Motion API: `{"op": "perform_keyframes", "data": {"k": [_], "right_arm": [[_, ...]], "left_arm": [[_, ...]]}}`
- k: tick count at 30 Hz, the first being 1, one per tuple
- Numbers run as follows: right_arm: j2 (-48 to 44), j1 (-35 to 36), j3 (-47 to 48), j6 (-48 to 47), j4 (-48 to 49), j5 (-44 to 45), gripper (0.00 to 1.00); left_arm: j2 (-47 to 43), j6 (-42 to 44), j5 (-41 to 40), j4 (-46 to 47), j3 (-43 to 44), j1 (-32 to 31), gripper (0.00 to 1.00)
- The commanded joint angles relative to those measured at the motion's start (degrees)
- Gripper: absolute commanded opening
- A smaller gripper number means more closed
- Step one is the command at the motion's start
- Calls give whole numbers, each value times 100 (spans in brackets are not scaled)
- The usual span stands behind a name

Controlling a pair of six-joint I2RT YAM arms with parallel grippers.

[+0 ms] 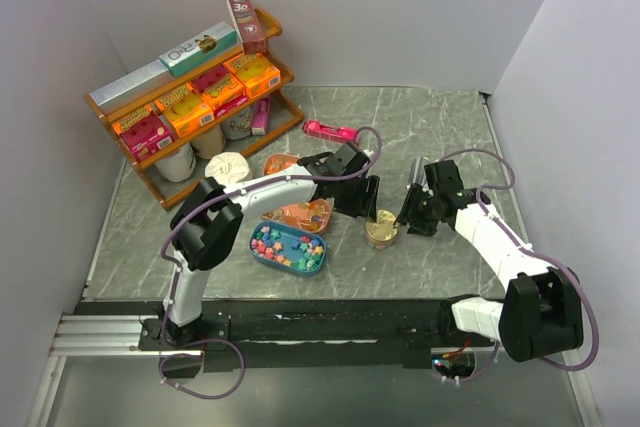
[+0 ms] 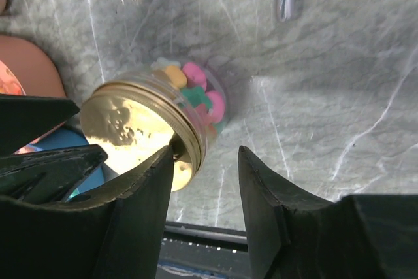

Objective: Pack the candies
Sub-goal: Close the bottle lid on the packing bottle.

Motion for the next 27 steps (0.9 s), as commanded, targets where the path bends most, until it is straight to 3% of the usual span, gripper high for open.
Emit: {"op": "perform_keyframes", "data": {"k": [1,11,27], "right_arm": [[2,24,305,-107,158,339,51],[301,156,244,-151,140,339,36],[-85,200,-29,-494,-290,5,34]], "left_arm": [[-390,40,-450,294,-21,-55,62],[14,145,-522,74,111,-63,52],[94,66,-504,267,-179,-151,45]]}}
